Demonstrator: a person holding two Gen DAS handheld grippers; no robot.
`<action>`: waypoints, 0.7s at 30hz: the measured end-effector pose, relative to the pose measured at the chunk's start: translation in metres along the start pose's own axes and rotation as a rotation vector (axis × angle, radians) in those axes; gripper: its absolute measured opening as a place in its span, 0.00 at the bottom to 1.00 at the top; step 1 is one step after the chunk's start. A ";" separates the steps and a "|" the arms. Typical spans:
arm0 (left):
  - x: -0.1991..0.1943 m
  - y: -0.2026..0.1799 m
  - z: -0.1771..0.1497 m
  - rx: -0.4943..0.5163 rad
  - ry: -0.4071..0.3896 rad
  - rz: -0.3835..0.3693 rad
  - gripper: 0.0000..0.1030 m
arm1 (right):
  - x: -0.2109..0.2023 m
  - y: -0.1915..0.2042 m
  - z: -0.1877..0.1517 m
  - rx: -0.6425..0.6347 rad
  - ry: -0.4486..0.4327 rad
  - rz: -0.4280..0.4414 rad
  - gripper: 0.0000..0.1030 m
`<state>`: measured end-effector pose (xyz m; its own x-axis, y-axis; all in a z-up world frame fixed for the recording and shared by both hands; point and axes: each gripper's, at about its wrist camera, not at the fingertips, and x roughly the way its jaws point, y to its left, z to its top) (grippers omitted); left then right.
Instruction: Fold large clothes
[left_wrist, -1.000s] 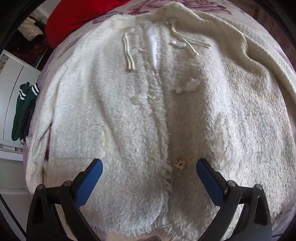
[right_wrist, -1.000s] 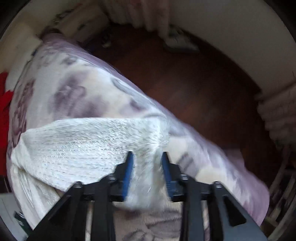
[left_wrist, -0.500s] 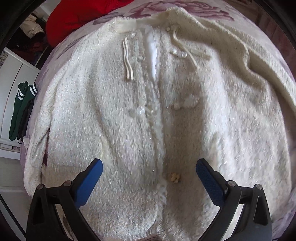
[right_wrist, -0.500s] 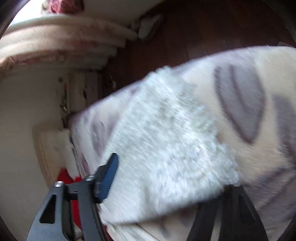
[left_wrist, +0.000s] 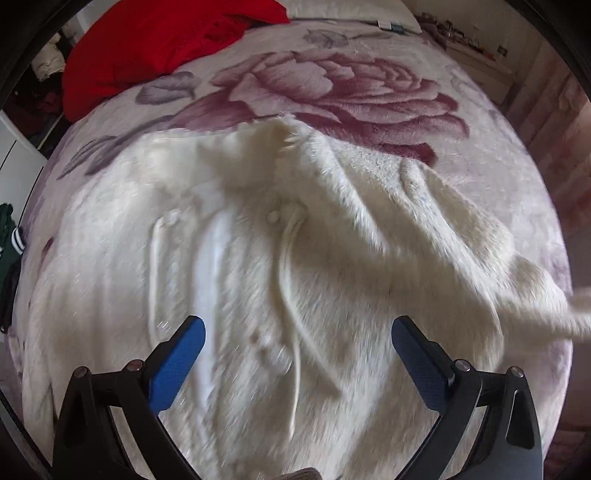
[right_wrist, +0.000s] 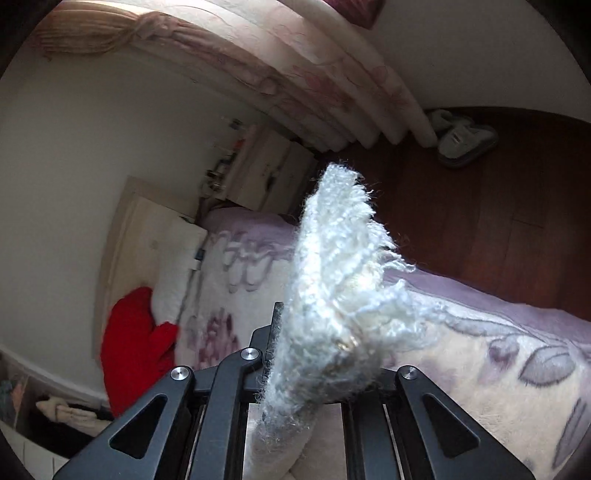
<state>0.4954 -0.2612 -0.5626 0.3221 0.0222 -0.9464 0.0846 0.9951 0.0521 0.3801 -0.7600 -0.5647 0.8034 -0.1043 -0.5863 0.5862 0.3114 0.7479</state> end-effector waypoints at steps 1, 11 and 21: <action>0.021 -0.006 0.006 0.013 0.020 0.014 1.00 | 0.006 -0.013 -0.003 0.023 0.018 -0.034 0.08; 0.050 -0.002 -0.020 0.030 0.071 0.019 1.00 | -0.005 -0.182 -0.084 0.571 0.153 0.018 0.47; 0.032 0.025 -0.031 -0.067 0.080 -0.004 1.00 | -0.044 -0.101 -0.069 0.275 0.041 -0.057 0.07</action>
<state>0.4790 -0.2324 -0.6015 0.2455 0.0235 -0.9691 0.0216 0.9993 0.0297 0.2781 -0.7211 -0.6358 0.7667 -0.0741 -0.6377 0.6411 0.0378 0.7665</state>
